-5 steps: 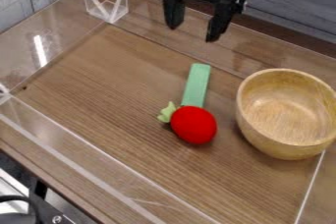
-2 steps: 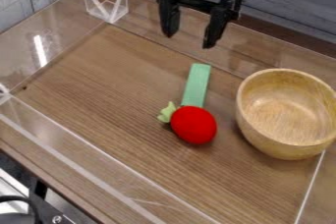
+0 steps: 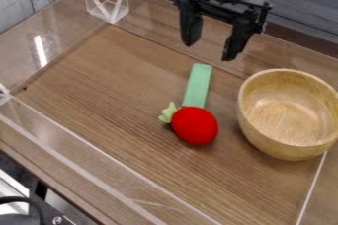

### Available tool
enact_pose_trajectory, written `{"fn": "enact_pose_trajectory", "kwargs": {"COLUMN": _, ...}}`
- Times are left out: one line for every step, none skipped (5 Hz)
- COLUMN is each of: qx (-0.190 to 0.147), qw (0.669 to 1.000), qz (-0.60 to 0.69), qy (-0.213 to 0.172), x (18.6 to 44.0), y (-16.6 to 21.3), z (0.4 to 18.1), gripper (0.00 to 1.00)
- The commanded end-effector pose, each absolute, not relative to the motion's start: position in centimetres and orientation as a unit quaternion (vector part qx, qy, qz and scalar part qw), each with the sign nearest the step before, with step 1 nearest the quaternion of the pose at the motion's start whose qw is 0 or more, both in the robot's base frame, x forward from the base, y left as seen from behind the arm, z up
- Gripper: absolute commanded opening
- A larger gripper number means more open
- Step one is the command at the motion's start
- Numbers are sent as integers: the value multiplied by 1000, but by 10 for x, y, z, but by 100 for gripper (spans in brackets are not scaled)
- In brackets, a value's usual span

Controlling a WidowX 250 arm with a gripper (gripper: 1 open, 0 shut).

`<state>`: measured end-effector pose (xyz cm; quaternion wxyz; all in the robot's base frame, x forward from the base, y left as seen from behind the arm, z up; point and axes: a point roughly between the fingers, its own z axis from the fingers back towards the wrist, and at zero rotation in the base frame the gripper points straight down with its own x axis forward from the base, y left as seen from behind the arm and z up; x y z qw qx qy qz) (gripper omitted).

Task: Move the red object to the right side of the table

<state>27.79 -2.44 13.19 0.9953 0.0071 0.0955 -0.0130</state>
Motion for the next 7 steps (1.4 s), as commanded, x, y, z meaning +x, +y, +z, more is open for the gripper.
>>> {"fn": "enact_pose_trajectory", "kwargs": {"qx": 10, "qw": 998, "qz": -16, "qy": 57, "x": 272, "y": -16, "z": 154, "gripper": 100}}
{"fn": "enact_pose_trajectory", "kwargs": {"qx": 9, "qw": 998, "qz": 19, "qy": 52, "x": 269, "y": -14, "z": 158, "gripper": 100}}
{"fn": "enact_pose_trajectory", "kwargs": {"qx": 11, "qw": 998, "qz": 51, "qy": 48, "x": 269, "y": -11, "z": 157, "gripper": 100}}
{"fn": "enact_pose_trajectory", "kwargs": {"qx": 14, "qw": 998, "qz": 48, "qy": 44, "x": 280, "y": 2, "z": 153, "gripper": 100}}
{"fn": "enact_pose_trajectory", "kwargs": {"qx": 15, "qw": 998, "qz": 40, "qy": 40, "x": 291, "y": 12, "z": 149, "gripper": 100}}
{"fn": "enact_pose_trajectory", "kwargs": {"qx": 12, "qw": 999, "qz": 20, "qy": 40, "x": 287, "y": -2, "z": 147, "gripper": 100}}
{"fn": "enact_pose_trajectory", "kwargs": {"qx": 10, "qw": 999, "qz": 0, "qy": 41, "x": 282, "y": -20, "z": 146, "gripper": 100}}
